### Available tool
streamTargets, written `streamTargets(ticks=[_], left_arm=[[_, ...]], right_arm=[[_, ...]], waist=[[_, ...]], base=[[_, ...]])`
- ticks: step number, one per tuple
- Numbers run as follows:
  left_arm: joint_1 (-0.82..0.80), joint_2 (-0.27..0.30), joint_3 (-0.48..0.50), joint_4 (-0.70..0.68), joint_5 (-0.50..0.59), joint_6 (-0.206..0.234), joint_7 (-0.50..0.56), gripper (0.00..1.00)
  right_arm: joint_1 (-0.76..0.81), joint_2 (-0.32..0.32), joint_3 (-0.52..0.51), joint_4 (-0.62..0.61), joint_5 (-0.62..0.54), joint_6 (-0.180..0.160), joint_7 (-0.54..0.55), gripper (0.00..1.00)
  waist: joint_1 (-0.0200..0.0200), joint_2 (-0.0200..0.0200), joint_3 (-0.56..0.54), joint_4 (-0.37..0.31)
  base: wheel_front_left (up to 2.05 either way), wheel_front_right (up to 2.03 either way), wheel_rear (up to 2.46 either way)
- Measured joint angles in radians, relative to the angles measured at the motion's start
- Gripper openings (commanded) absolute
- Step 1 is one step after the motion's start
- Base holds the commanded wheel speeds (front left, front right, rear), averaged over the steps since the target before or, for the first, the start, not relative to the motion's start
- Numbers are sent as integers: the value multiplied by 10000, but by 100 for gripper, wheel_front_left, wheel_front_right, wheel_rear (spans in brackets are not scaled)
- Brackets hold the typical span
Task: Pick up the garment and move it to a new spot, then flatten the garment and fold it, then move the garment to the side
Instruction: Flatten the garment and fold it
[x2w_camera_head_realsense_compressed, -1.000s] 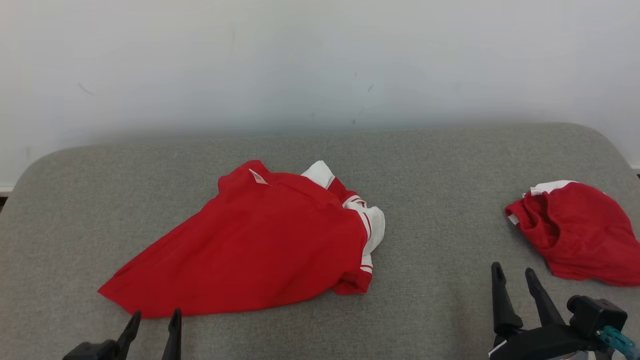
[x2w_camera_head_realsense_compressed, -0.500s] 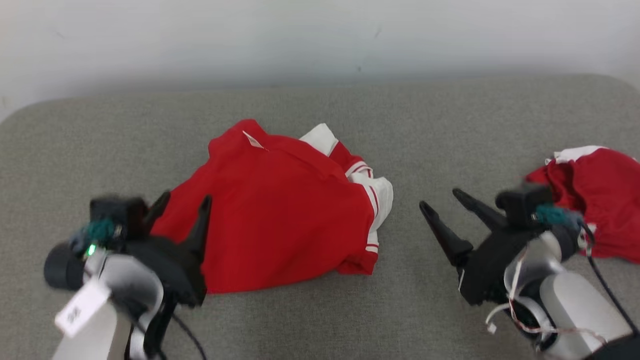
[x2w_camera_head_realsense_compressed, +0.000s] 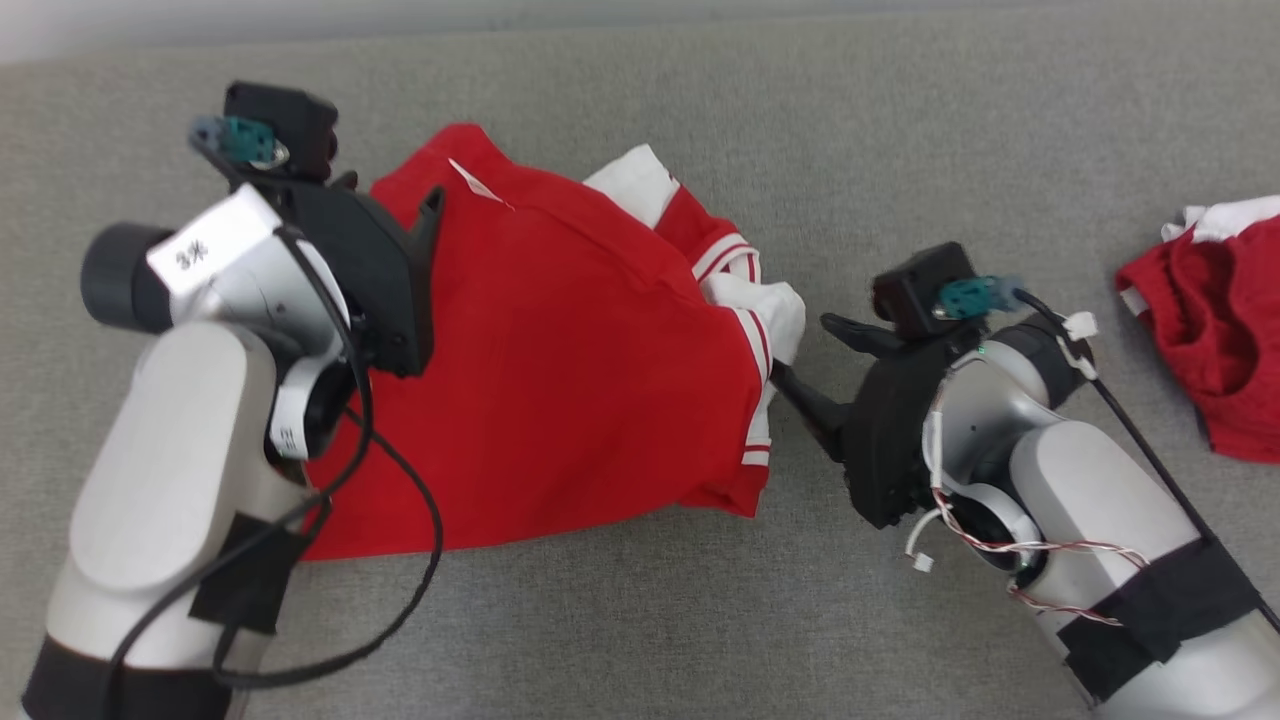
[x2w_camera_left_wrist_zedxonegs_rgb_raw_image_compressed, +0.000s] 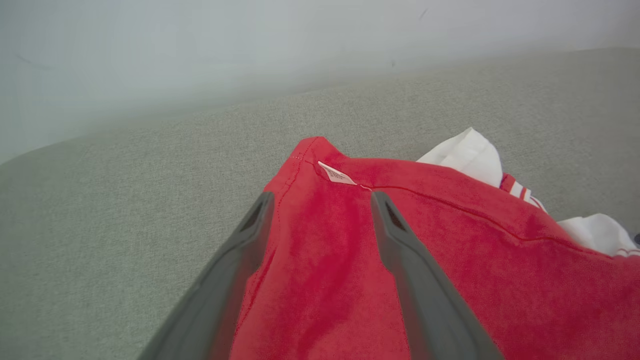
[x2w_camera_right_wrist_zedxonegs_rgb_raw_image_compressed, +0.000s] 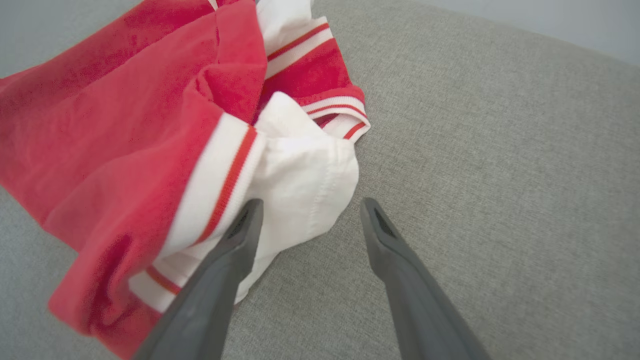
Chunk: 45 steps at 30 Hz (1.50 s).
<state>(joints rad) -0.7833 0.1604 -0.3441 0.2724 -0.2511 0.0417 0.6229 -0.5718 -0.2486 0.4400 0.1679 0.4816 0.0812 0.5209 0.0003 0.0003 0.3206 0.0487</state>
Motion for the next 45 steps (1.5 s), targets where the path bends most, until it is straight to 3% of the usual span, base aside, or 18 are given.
streamTargets(ticks=[7,22,28,35,37,39,40,41,42,44,45], left_arm=[[-1081,209,-13,1112,194,-257,554,100],[-2582,619,40,2698,399,-677,894,100],[-2959,660,38,3223,508,-685,892,100],[-3178,1131,61,3787,917,-497,895,100],[-3317,1076,52,3931,941,-449,892,100],[-3332,972,52,4038,934,-451,890,100],[-3330,909,33,4098,926,-451,880,100],[-3331,863,17,4136,924,-453,869,100],[-3334,817,13,4159,924,-451,803,98],[-3347,708,-38,4234,924,-453,786,59],[-3359,631,-52,4272,924,-462,738,48]], right_arm=[[-401,370,357,412,6,84,430,100],[-1154,1141,654,579,291,244,318,100],[-1297,1254,871,631,349,291,188,100],[-1364,1344,1035,575,479,334,-2,100],[-1365,1344,1051,566,527,334,-52,94],[-1365,1340,1055,568,539,334,-109,82],[-1365,1340,1060,568,543,334,-121,70],[-1365,1340,1068,554,552,334,-161,51],[-1363,1329,1070,545,552,334,-198,48],[-1360,1294,1068,516,571,339,-261,30],[-1359,1287,1076,510,614,347,-297,20]], waist=[[-1,-1,762,-215],[-2,-3,1651,-1055],[-3,-3,1869,-1327],[-3,-3,2036,-1584],[-3,-2,2084,-1610],[-3,-3,2100,-1621],[-4,-3,2107,-1620],[-3,-3,2117,-1617],[-4,-3,2132,-1609],[-4,-3,2161,-1575],[-3,-3,2168,-1549]], base=[[0,0,0],[0,0,0],[0,0,0],[0,0,0],[0,0,0],[0,0,0],[0,0,0],[0,0,0],[0,0,0],[0,0,0],[0,0,0]])
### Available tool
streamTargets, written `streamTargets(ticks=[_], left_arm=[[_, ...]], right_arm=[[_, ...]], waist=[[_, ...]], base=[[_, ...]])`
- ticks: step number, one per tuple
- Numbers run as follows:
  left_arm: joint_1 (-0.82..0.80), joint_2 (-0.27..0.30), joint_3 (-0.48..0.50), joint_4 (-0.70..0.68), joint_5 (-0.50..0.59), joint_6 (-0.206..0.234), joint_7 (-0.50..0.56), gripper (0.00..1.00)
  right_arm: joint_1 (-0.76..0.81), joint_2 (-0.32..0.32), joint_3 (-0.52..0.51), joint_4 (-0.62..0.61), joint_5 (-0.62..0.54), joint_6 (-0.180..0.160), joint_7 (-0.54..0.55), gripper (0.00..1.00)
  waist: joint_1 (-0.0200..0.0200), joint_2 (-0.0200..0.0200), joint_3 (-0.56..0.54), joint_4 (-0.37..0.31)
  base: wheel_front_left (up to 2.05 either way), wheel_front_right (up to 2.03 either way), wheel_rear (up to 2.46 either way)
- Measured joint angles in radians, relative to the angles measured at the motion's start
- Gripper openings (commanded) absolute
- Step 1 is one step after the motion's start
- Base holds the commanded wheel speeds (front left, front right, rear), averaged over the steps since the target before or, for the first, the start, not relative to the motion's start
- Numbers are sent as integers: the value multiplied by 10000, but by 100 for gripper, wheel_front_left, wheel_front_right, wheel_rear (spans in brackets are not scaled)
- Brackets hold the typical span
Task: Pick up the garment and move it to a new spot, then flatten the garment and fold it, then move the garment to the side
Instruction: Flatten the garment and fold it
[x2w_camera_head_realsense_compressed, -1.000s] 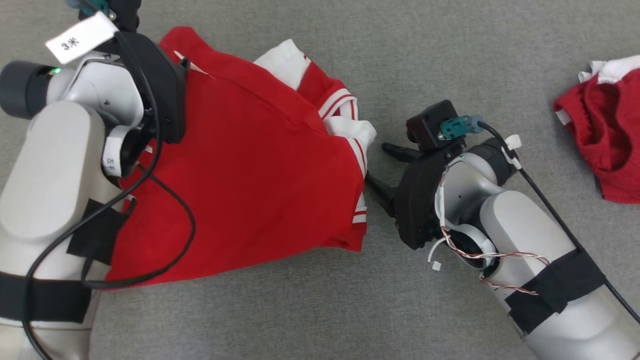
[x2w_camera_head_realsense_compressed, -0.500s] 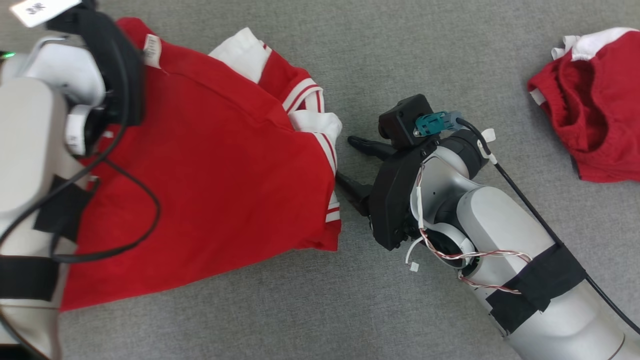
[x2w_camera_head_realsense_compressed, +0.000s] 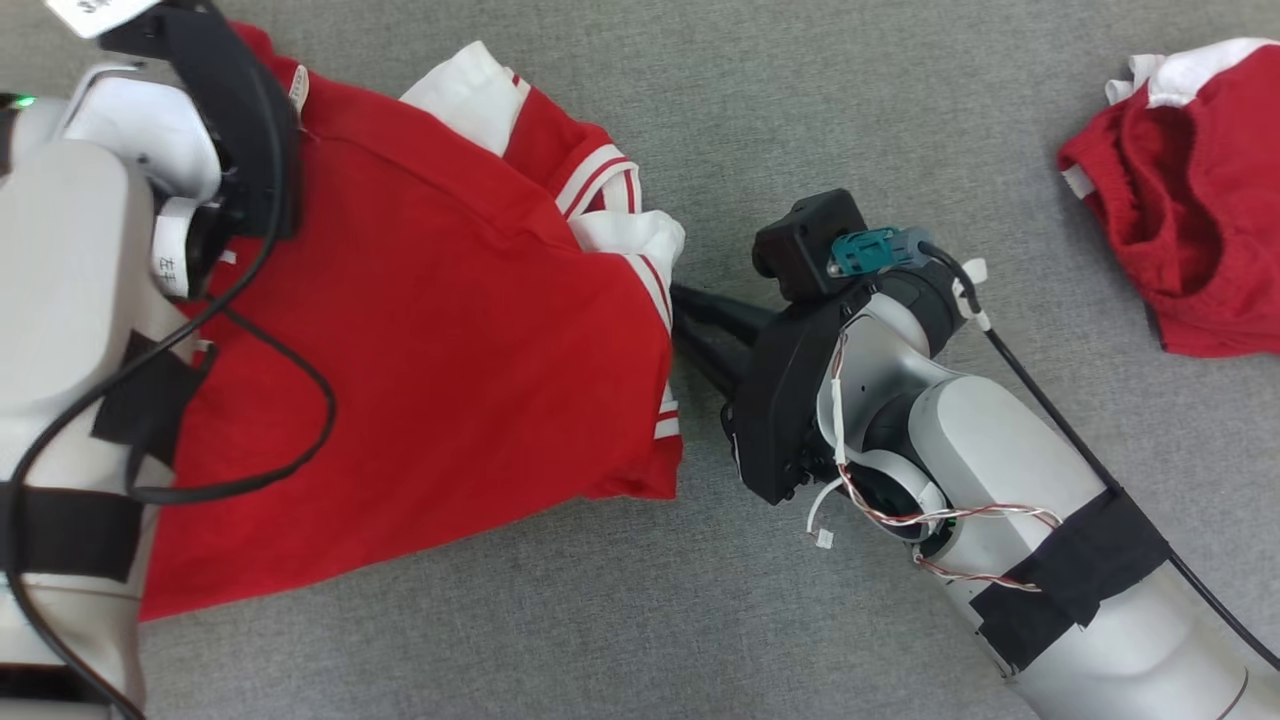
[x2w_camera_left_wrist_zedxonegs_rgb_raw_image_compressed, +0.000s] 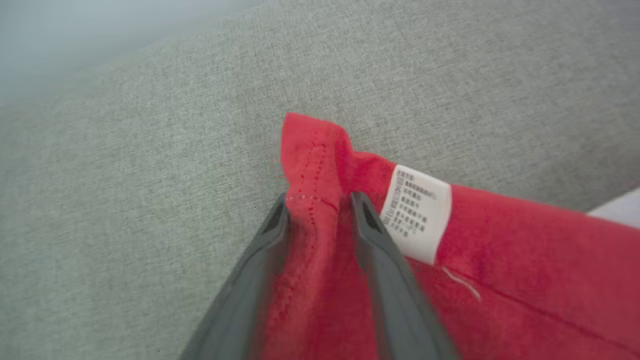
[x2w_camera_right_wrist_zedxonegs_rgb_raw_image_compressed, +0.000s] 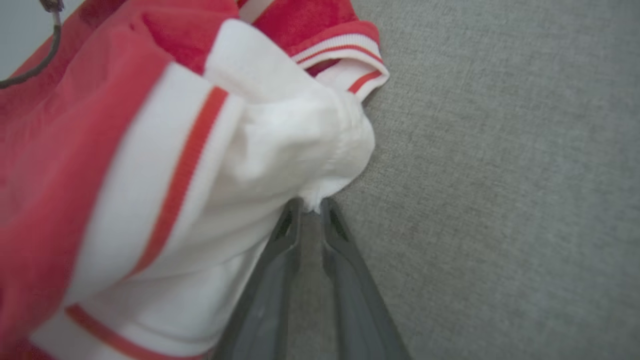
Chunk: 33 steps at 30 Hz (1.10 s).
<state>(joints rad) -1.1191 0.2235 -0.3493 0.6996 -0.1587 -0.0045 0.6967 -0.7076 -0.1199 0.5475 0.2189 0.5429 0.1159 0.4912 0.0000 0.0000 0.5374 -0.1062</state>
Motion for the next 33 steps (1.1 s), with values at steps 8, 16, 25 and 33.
streamTargets(ticks=[8,16,25,33], left_arm=[[-169,-270,-203,387,2,-105,-395,0],[-163,-372,-236,644,0,-105,-648,0],[-133,-479,-255,936,-17,-138,-825,0],[-205,-740,-303,1252,-90,-211,-1166,0]], right_arm=[[-4,-92,29,17,23,73,-359,0],[68,-370,40,42,40,75,-430,100],[234,-575,17,-249,435,86,-520,100],[-383,-527,1141,-851,1400,86,-874,0]], waist=[[0,0,-100,197],[0,0,-306,315],[0,0,-376,360],[0,0,-208,672]], base=[[0,0,0],[0,0,0],[0,0,0],[0,0,0]])
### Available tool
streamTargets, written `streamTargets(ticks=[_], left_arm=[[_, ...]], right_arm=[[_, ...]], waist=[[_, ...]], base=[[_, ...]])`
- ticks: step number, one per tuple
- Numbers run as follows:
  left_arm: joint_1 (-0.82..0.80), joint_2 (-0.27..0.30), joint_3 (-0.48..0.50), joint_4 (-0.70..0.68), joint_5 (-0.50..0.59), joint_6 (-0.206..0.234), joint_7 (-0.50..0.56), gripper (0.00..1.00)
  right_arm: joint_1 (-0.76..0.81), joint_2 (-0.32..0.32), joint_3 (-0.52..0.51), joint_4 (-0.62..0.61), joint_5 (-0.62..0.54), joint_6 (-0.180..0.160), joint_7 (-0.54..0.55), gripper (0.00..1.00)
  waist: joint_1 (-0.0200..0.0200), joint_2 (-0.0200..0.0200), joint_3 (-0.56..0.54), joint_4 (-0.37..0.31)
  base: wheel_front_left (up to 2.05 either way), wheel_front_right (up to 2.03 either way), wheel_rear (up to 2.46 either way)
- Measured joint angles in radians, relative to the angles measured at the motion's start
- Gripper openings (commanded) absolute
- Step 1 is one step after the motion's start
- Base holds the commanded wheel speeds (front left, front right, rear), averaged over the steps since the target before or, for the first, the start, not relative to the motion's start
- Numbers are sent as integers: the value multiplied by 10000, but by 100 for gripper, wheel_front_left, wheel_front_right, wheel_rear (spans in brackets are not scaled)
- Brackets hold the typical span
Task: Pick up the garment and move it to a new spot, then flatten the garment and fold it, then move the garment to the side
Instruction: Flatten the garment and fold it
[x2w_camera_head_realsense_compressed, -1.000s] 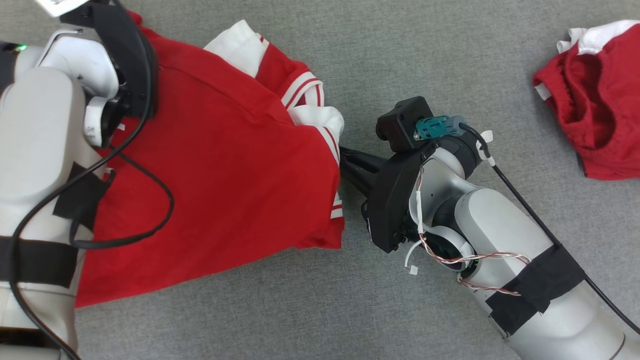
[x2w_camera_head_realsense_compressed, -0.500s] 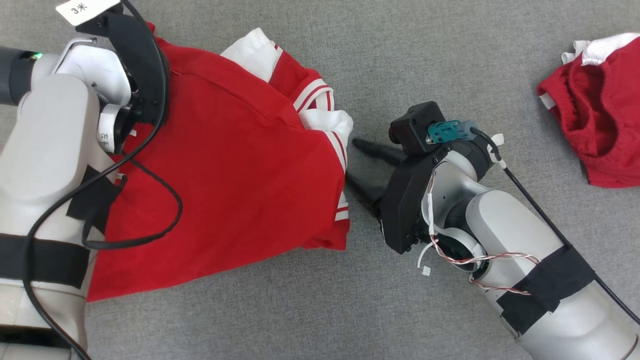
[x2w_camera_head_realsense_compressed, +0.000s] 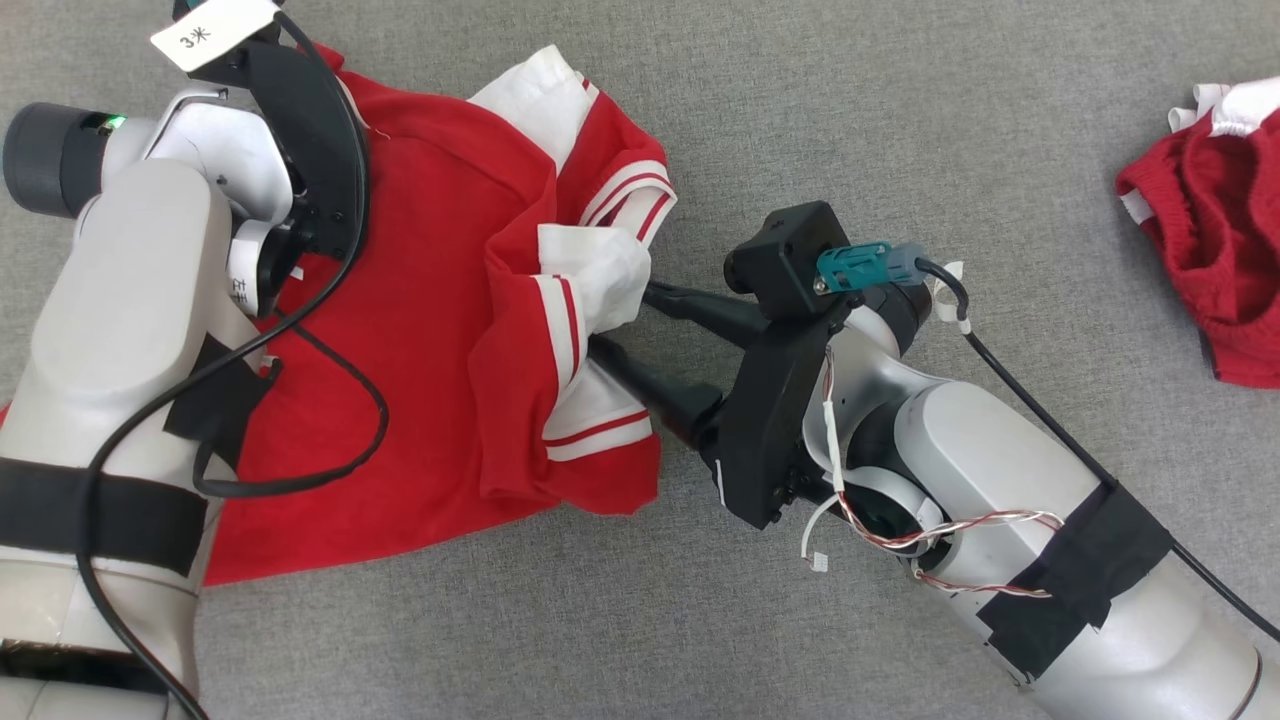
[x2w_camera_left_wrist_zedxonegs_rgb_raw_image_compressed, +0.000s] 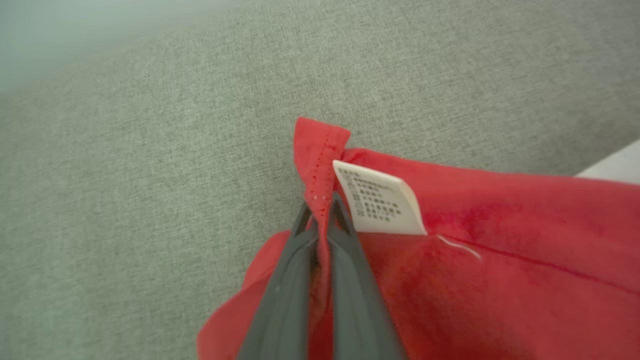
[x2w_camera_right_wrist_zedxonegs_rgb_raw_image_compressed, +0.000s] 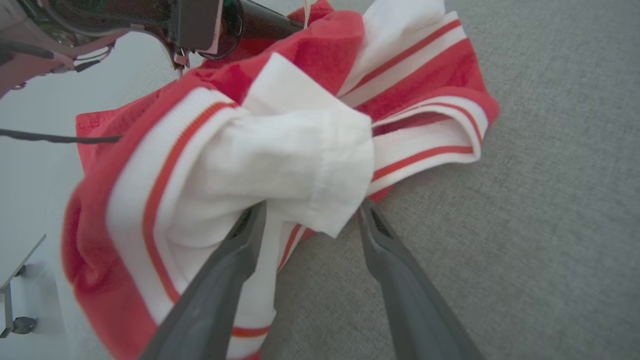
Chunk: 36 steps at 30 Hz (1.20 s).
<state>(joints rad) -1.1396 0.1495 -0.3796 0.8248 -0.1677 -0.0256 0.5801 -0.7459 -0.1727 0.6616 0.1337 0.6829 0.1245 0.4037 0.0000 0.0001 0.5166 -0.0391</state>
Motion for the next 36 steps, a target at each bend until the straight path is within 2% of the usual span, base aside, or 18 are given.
streamTargets(ticks=[8,19,25,36], left_arm=[[-124,12,42,263,-19,2,-222,0],[-278,19,134,385,-21,125,-1053,0],[-632,-173,263,362,-244,169,-1990,0],[-847,-330,516,428,-351,261,-3871,0]], right_arm=[[-147,-128,81,128,50,0,-374,0],[-459,-211,-755,242,-355,-36,-1776,0],[-759,-253,-1367,299,-934,-518,-2832,0],[-836,-639,-2042,550,-1626,-1106,-4416,0]], waist=[[0,0,-52,0],[0,0,-482,-54],[0,-1,-819,-97],[0,-2,-1593,-86]], base=[[0,0,0],[0,0,0],[0,0,0],[0,0,0]])
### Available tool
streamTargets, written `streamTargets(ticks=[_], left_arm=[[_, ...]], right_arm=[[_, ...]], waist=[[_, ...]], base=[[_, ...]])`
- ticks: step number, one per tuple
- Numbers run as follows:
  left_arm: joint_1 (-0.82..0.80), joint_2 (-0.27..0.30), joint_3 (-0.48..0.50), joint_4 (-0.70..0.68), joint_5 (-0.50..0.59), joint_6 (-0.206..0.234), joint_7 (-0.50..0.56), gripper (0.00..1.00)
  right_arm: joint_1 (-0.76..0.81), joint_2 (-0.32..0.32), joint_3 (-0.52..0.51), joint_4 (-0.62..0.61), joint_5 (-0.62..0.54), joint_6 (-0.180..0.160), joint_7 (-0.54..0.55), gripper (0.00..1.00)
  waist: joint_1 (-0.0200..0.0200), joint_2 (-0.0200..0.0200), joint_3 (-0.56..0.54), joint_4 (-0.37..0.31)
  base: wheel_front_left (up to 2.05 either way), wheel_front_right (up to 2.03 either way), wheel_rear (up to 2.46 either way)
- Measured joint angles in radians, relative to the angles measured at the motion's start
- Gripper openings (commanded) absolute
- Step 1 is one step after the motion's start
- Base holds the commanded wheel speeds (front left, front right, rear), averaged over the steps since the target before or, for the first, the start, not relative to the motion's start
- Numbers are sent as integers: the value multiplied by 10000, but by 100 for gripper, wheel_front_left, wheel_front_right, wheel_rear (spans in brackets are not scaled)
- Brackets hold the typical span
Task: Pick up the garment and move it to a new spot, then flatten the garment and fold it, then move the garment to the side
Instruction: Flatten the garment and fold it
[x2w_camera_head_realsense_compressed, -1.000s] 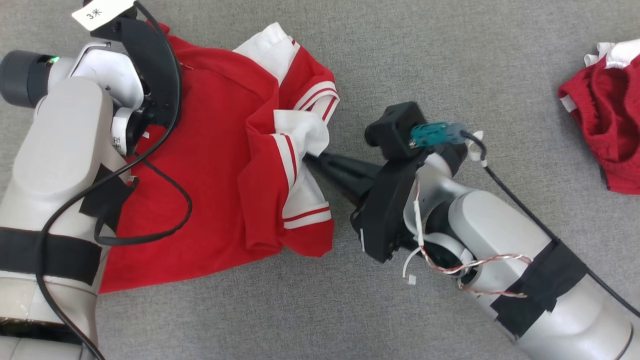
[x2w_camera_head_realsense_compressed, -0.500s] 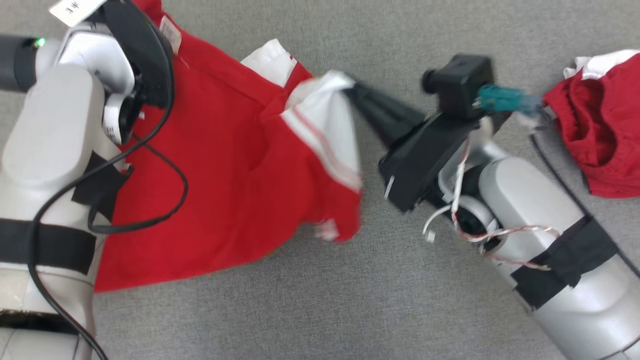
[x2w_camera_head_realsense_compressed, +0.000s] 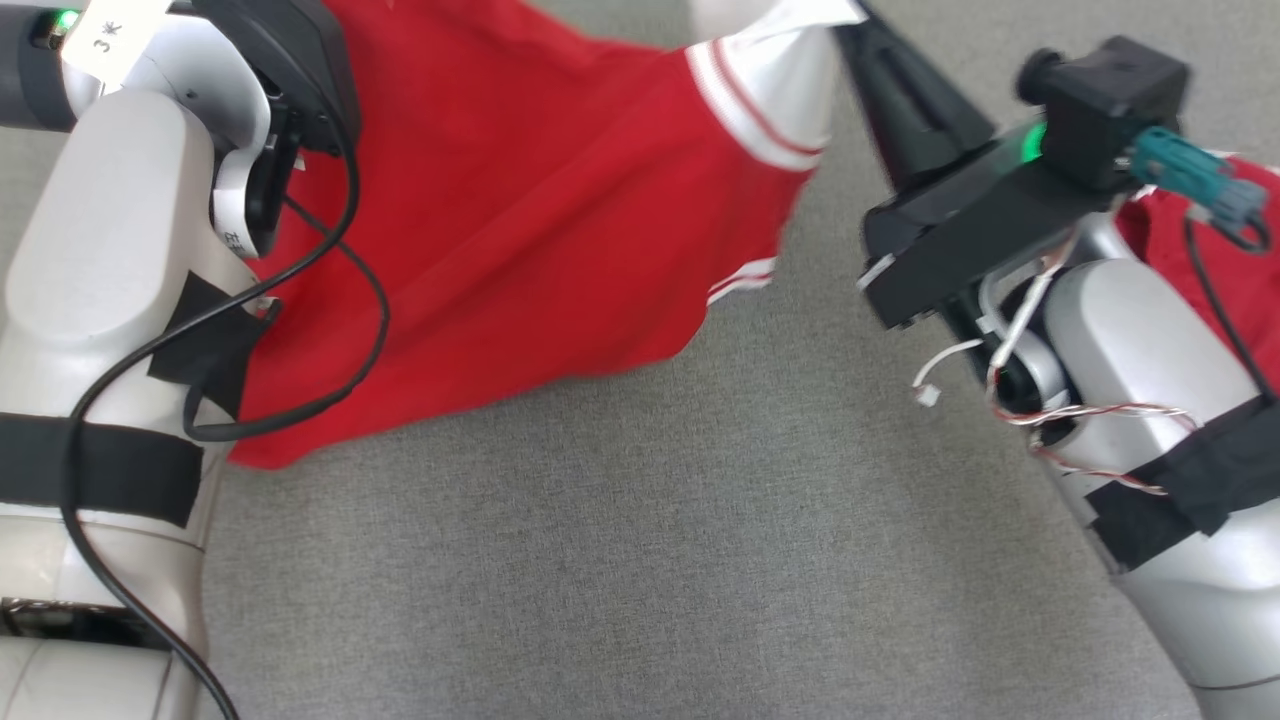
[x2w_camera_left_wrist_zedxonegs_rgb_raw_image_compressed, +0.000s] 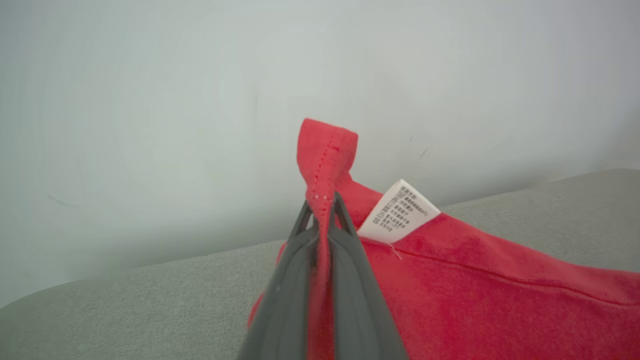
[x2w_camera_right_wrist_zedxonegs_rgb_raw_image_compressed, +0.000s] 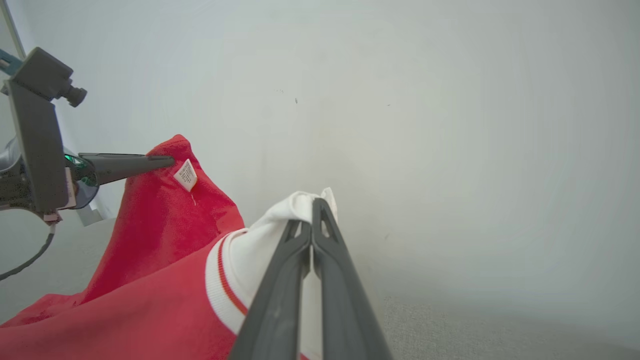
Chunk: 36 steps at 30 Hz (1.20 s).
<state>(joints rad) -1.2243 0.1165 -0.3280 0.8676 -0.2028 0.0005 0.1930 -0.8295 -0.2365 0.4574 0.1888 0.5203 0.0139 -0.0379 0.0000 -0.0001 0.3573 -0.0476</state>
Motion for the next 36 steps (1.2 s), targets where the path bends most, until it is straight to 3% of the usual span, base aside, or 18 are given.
streamTargets(ticks=[7,16,24,28,31,36], left_arm=[[451,-320,374,192,-424,128,-1087,0],[2904,-573,702,15,-1112,255,-2341,0],[4425,-646,719,-863,-1425,73,-2631,0],[4470,-558,648,-1120,-1434,-21,-2393,0],[4321,-493,585,-1066,-1415,-111,-2067,0],[2619,-232,849,-1039,-1373,-10,-1873,0]], right_arm=[[885,-589,-360,-201,-284,-424,-600,0],[3608,-949,-1126,-1016,140,-1032,-951,0],[5256,-813,-1388,-1850,1016,-1118,-744,0],[4450,-209,-974,-1367,1697,-853,-92,0],[2953,219,-663,-328,1912,-650,571,0],[-821,1290,-1174,1553,1992,-890,859,0]], waist=[[0,0,-640,62],[-2,0,-1658,250],[-4,-1,-2440,498],[-2,0,-2363,578],[-1,1,-2150,569],[3,2,-1592,408]], base=[[0,0,0],[0,0,0],[0,0,0],[0,0,0],[0,0,0],[0,0,0]])
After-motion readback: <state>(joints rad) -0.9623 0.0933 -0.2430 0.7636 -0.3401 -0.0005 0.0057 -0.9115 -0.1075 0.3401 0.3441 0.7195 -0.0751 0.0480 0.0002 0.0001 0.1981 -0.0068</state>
